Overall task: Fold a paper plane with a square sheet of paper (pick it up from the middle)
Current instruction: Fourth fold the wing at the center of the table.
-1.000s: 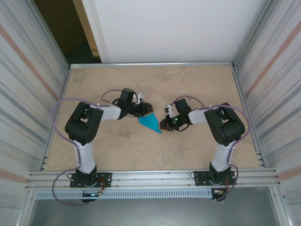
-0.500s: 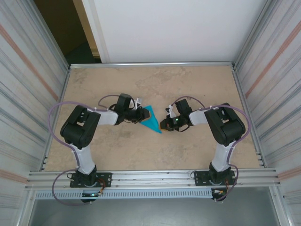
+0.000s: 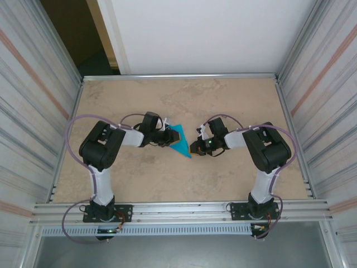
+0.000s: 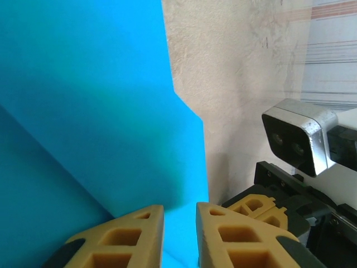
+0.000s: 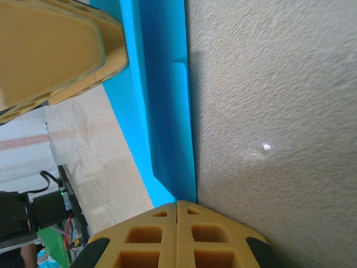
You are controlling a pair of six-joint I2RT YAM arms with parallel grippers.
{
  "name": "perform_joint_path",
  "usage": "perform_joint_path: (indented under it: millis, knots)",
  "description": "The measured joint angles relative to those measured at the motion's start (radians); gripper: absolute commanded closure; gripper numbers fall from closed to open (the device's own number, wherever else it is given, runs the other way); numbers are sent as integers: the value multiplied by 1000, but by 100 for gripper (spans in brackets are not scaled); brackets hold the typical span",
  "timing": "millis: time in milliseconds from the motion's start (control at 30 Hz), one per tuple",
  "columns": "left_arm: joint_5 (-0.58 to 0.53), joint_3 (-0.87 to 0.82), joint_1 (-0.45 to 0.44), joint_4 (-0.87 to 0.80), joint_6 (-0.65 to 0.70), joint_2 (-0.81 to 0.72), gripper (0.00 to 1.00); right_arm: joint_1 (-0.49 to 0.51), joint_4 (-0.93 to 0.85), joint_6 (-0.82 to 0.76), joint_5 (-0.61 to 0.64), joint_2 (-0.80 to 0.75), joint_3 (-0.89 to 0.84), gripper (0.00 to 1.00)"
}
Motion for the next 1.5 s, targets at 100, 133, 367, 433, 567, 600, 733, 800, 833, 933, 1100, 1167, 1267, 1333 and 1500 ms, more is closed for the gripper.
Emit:
perform_joint_path:
  millis: [100, 133, 367, 433, 567, 600, 733, 800, 833, 933, 1100, 1167, 1267, 1333, 1500]
  knots:
    - [-3, 11, -3, -18, 0, 0, 74, 0, 1, 0, 0, 0, -1, 97]
    - [-5, 14, -4, -23, 2, 0, 73, 0, 2, 0, 0, 0, -2, 97]
    - [-9, 35, -4, -60, 11, 7, 72, 0, 11, 1, -2, -6, -7, 85]
    - [-11, 45, -5, -76, 16, 9, 72, 0, 16, 3, 0, -14, -10, 82]
    - [-21, 69, -6, -122, 24, 13, 71, 3, 24, 9, -1, -26, -13, 77]
    - [-22, 74, -6, -131, 26, 14, 72, 4, 23, 13, 4, -29, -13, 76]
    - [-29, 89, -10, -161, 27, 17, 72, 4, 11, 31, 29, -45, -12, 74]
    - [-32, 96, -10, -174, 29, 19, 72, 2, 0, 33, 54, -55, -9, 74]
    - [-32, 98, -10, -177, 30, 19, 72, 0, -6, 34, 63, -58, -6, 74]
    - [-32, 100, -10, -183, 30, 21, 73, 0, -22, 35, 87, -64, 18, 74]
    - [-32, 101, -10, -186, 30, 22, 74, 0, -34, 38, 105, -63, 71, 75]
    - [-32, 102, -10, -187, 30, 23, 75, 1, -37, 38, 106, -56, 87, 75]
    - [-34, 102, -10, -190, 31, 23, 77, 7, -45, 38, 108, -28, 115, 75]
    - [-34, 102, -10, -190, 31, 24, 77, 14, -51, 37, 108, -8, 129, 75]
    - [-35, 102, -10, -192, 35, 25, 78, 29, -61, 37, 105, 31, 151, 76]
